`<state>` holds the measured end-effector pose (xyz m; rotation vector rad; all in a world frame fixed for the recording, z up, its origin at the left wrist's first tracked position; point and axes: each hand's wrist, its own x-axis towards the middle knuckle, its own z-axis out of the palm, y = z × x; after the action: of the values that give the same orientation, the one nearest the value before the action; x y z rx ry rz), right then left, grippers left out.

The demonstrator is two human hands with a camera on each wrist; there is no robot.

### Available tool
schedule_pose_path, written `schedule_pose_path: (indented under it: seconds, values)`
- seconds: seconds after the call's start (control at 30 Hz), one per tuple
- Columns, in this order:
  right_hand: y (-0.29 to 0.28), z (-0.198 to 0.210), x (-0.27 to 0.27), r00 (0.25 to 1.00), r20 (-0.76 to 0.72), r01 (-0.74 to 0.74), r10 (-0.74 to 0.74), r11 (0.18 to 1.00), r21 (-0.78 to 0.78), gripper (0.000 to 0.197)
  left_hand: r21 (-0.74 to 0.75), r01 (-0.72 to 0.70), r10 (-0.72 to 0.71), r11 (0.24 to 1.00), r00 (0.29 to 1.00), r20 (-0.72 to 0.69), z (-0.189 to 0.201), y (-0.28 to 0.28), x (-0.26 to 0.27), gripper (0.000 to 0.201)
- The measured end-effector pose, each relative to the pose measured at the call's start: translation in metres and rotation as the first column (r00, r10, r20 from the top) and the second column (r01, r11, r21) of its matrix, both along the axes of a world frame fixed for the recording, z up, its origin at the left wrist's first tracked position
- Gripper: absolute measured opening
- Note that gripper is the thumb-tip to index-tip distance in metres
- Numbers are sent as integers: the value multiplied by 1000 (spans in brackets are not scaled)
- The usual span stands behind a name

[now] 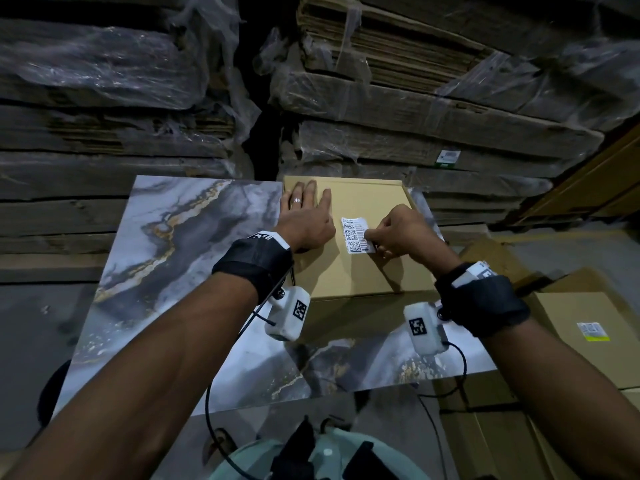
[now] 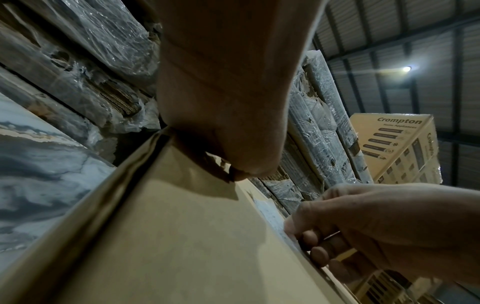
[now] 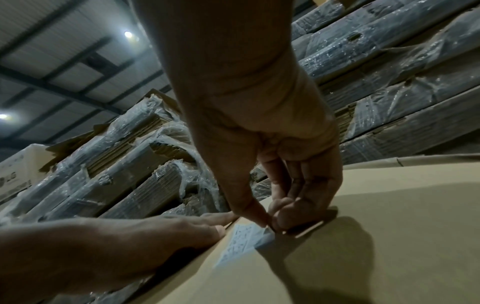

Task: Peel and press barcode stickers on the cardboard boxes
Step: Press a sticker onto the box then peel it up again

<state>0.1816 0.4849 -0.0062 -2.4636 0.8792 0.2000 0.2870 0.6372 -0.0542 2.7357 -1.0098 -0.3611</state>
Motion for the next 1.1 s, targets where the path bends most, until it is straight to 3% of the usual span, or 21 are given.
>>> schedule_pose_path:
  seconds: [0.13,0.3,0.4,0.47,0.53,0.63,0.73,0.93,1.1]
  values:
    - [-6,5,1,1000,-10,21,-20,984,177,22,4,-1,1,1000,1000,-1,-1,0,1,64]
    - [-9,13,-7,1000,-7,9,-8,959,284,24,2,1,-1,1000,1000,3,-1,0,0,63]
    - [-3,16,-17,996,68,25,-51,941,339,21,-3,-1,1,1000,1000,0,0,0,0,63]
    - [4,15,-26,979,190,19,-70,966,256,16,-2,-2,2,1000,1000,-2,0,0,0,63]
    - [9,9,-36,955,296,-13,-8,998,68,14,-2,-4,4,1000,1000,3,-1,0,0,63]
    - [10,-6,-44,950,275,-112,145,985,-131,12,-7,1,-1,1000,1000,15,-1,-1,0,63]
    - [14,-19,-44,944,277,-106,176,962,-250,13,-6,-1,2,1000,1000,17,-2,-1,0,63]
    - [15,-23,-38,953,285,-27,104,965,-262,21,-8,-3,3,1000,1000,13,-3,-1,0,63]
    - [18,-15,-27,983,175,-3,47,970,-242,22,-9,0,0,1000,1000,11,-2,-1,0,64]
